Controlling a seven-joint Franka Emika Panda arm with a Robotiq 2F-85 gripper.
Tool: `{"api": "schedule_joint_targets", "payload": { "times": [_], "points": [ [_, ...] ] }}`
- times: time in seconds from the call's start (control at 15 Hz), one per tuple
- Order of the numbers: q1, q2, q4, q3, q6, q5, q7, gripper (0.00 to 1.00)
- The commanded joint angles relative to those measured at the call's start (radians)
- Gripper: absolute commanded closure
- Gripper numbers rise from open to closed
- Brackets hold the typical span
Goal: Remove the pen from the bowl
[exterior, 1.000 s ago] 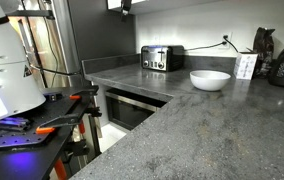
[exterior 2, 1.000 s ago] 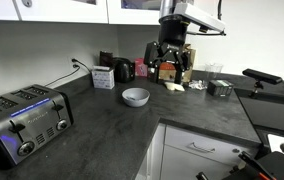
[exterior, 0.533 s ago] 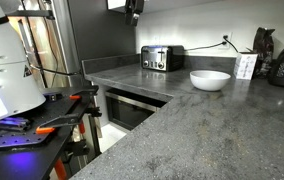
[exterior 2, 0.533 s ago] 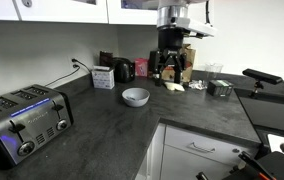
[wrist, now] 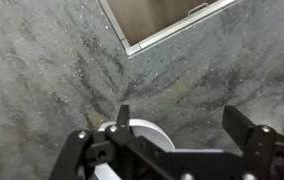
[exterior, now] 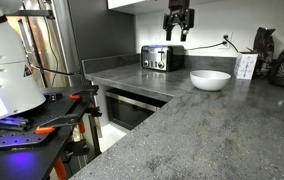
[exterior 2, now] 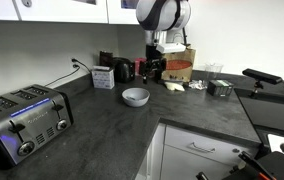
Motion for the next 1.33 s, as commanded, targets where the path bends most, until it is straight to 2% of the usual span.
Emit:
{"api": "schedule_joint_targets", "payload": {
  "times": [0.0,0.4,0.73,0.87,1.13,1.2,1.27],
  "points": [
    [-0.027,0.147,0.147,0.015,-0.001,0.020,-0.007,0.00],
    [-0.011,0.374,0.396,0.037,-0.098,-0.113,-0.126,0.00],
    [-0.013,0.550,0.631,0.051,-0.169,-0.146,-0.204,0.00],
    [-0.015,0.617,0.731,0.054,-0.204,-0.146,-0.233,0.04],
    [-0.016,0.747,0.926,0.060,-0.297,-0.138,-0.286,0.19],
    [-0.013,0.776,0.965,0.061,-0.320,-0.138,-0.291,0.25],
    [-0.012,0.802,0.999,0.062,-0.339,-0.138,-0.301,0.22]
  ]
}}
